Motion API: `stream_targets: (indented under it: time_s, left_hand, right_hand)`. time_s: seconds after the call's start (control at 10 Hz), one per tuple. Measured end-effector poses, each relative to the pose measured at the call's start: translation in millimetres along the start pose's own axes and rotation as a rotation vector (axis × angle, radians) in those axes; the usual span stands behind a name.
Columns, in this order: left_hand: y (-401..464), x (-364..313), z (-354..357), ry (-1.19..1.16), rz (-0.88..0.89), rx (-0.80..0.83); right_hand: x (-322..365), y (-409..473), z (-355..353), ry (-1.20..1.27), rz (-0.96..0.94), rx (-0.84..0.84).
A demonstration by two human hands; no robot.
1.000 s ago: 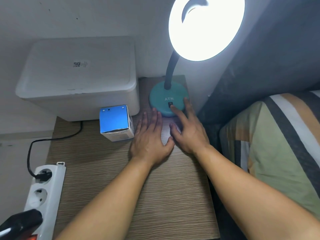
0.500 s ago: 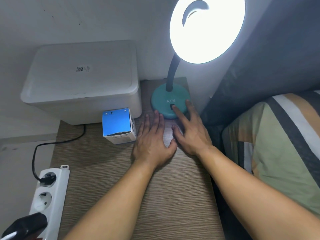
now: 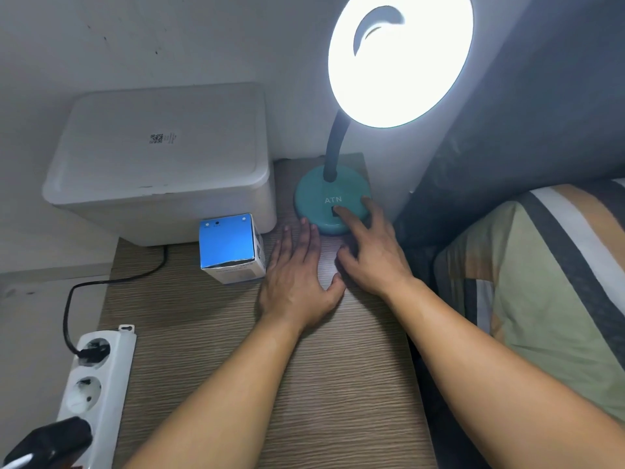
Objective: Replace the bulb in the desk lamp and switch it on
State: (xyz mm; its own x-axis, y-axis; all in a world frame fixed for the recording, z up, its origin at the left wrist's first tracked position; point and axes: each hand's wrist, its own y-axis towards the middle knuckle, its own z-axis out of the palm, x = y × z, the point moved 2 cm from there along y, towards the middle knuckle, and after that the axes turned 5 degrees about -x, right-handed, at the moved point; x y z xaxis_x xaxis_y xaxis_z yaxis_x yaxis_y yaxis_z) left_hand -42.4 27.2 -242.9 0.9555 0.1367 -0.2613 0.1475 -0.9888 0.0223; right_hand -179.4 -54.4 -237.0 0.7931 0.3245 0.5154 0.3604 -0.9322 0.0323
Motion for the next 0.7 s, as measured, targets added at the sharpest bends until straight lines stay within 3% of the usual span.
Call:
stream_targets:
  time_s: [0.4,0.6,0.7]
  left_hand:
    - [0.6,5.9,6.5,0.017,0.042,0.002]
    - [3.3,6.6,4.1,0.01,0.021,0.086]
    - [-2.8,3.5,-2.1,-0.099,0.053,0.143]
  right_hand:
    - [7.1,1.0,-4.2,0.053,0.018,0.011]
    - [12.8,-17.1,-13.9,0.107,0.048,0.118]
    - [12.1,-35.7,-19.7,0.074,0.068,0.14]
